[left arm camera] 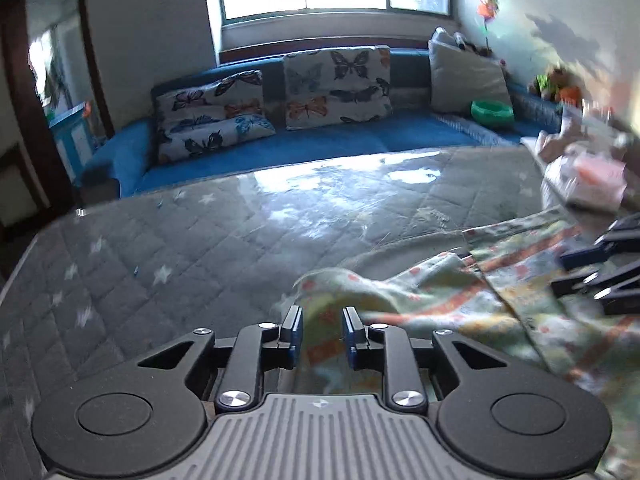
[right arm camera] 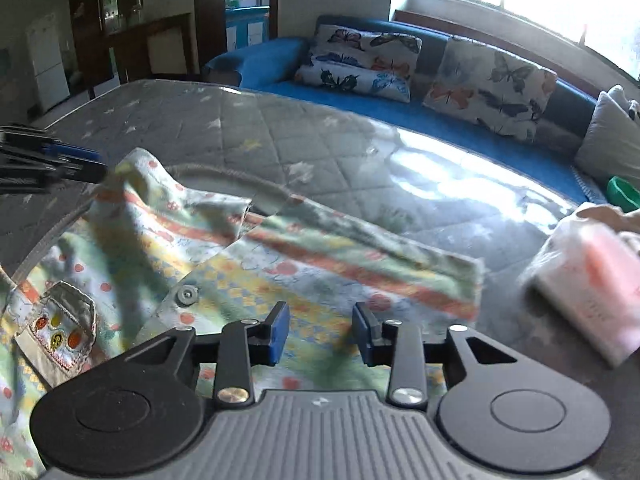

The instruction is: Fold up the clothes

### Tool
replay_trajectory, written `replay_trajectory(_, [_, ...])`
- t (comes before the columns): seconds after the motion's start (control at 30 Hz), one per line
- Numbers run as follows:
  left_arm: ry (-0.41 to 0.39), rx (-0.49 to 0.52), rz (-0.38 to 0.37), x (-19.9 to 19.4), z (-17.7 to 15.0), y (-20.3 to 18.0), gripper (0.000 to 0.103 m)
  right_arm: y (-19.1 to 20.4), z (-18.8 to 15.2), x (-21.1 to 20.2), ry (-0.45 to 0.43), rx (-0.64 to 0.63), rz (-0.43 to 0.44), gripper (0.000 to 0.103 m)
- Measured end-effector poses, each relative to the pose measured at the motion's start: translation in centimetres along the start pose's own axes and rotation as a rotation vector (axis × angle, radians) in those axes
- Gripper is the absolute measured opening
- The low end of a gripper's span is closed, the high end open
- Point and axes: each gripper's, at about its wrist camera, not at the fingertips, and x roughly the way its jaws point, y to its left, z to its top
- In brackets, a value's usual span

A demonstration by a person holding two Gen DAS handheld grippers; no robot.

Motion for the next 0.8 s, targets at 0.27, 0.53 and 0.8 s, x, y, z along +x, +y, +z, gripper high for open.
replay_trajectory(0.27, [0.031, -0.045, 0.117, -7.8, -6.6, 3.7, 0.034, 2.7, 1.4, 0.1, -0.052, -0.022, 0.021, 0.04])
replay_trajectory(0.53, [0.09, -0.137, 0.272, -13.7, -13.5, 6.6, 0.037, 8.0, 3.4, 1.5, -0.067, -0.096, 0.187, 0.037])
replay_trajectory(0.8, [0.102, -0.212, 0.354, -14.2, -15.6, 8.1, 0.044, 9.2, 4.0, 4.0, -0.027, -0.061, 0.154, 0.036])
